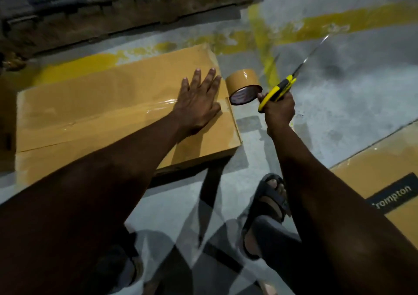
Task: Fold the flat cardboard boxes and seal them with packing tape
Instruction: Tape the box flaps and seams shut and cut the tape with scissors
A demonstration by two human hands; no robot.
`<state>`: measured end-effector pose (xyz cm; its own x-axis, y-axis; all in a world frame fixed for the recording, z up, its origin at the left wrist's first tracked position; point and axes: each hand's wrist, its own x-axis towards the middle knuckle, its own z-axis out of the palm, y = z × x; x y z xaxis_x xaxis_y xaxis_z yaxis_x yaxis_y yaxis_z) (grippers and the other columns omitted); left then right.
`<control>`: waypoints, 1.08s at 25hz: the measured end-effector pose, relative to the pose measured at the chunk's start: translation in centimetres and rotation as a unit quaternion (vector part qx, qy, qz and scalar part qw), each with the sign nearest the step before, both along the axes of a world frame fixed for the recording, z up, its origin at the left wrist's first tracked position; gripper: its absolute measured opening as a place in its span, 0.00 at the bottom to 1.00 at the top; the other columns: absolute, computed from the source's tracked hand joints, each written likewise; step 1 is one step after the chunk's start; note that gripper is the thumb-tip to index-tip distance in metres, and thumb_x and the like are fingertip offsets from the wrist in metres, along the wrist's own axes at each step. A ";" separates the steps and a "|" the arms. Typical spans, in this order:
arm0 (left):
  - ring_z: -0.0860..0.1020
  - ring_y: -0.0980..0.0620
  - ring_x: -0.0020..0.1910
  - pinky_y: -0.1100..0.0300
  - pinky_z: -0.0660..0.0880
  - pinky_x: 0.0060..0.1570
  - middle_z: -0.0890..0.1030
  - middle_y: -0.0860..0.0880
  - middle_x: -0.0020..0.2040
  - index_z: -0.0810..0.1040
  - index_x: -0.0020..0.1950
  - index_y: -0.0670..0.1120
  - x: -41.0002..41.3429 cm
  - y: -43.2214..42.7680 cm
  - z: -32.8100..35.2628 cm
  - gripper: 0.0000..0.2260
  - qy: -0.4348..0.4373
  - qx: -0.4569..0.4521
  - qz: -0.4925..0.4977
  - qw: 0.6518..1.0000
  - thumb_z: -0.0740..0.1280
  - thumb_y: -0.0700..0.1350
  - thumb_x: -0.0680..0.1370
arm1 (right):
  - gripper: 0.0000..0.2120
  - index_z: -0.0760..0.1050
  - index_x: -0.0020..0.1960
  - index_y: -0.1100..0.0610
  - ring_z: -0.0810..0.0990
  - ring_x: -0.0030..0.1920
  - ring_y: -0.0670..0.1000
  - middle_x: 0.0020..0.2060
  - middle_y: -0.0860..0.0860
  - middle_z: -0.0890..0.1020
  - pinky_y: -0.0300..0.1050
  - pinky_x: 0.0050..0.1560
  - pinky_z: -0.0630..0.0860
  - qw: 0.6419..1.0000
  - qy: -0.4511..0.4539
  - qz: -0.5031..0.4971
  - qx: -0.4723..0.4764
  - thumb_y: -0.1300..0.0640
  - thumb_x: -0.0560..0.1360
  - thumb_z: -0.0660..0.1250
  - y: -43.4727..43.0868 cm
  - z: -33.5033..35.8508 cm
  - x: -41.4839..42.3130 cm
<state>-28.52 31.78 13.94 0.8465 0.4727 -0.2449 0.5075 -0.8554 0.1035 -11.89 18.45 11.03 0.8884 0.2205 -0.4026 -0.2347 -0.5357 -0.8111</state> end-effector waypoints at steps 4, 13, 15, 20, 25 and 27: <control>0.41 0.39 0.78 0.37 0.44 0.73 0.41 0.48 0.80 0.43 0.79 0.48 0.4 -0.3 -1.1 0.31 -0.010 0.029 0.016 0.999 0.50 0.57 0.81 | 0.25 0.76 0.52 0.54 0.83 0.47 0.61 0.46 0.56 0.84 0.56 0.45 0.81 0.997 0.062 0.030 0.042 0.48 0.58 0.78 1.6 -3.1 -0.9; 0.40 0.42 0.78 0.39 0.42 0.74 0.41 0.48 0.80 0.42 0.79 0.50 -0.5 -0.1 -1.8 0.32 -0.025 0.024 0.002 0.999 0.51 0.57 0.80 | 0.18 0.75 0.61 0.56 0.80 0.55 0.61 0.53 0.55 0.84 0.49 0.52 0.71 0.978 -0.062 -0.200 -0.002 0.53 0.73 0.69 2.2 -3.5 -0.1; 0.47 0.42 0.78 0.41 0.47 0.73 0.49 0.47 0.80 0.50 0.79 0.50 -0.4 0.0 -1.3 0.31 -0.032 0.038 0.021 0.999 0.53 0.57 0.78 | 0.18 0.74 0.63 0.57 0.79 0.57 0.60 0.55 0.56 0.83 0.47 0.51 0.69 0.974 -0.078 -0.214 -0.013 0.56 0.74 0.67 1.4 -3.2 0.9; 0.73 0.44 0.59 0.49 0.64 0.58 0.77 0.47 0.57 0.75 0.59 0.49 6.5 2.5 2.0 0.16 -0.134 0.003 0.025 0.991 0.57 0.52 0.76 | 0.13 0.74 0.58 0.60 0.80 0.54 0.59 0.51 0.56 0.83 0.48 0.47 0.72 0.974 -0.054 -0.218 0.015 0.61 0.75 0.65 1.8 -2.7 1.4; 0.71 0.47 0.66 0.49 0.57 0.64 0.75 0.50 0.66 0.72 0.66 0.50 12.1 3.2 2.5 0.16 0.045 -0.124 0.000 0.991 0.50 0.45 0.83 | 0.12 0.75 0.56 0.59 0.81 0.52 0.58 0.48 0.54 0.84 0.44 0.45 0.73 0.979 -0.059 -0.193 0.028 0.61 0.73 0.66 1.0 -3.1 2.5; 0.68 0.47 0.69 0.50 0.54 0.67 0.71 0.49 0.70 0.70 0.70 0.49 12.3 3.0 2.2 0.17 0.073 -0.170 0.014 0.983 0.50 0.45 0.84 | 0.12 0.75 0.56 0.59 0.82 0.51 0.57 0.48 0.54 0.84 0.43 0.44 0.72 0.983 -0.068 -0.170 0.021 0.61 0.73 0.67 1.0 -3.2 2.9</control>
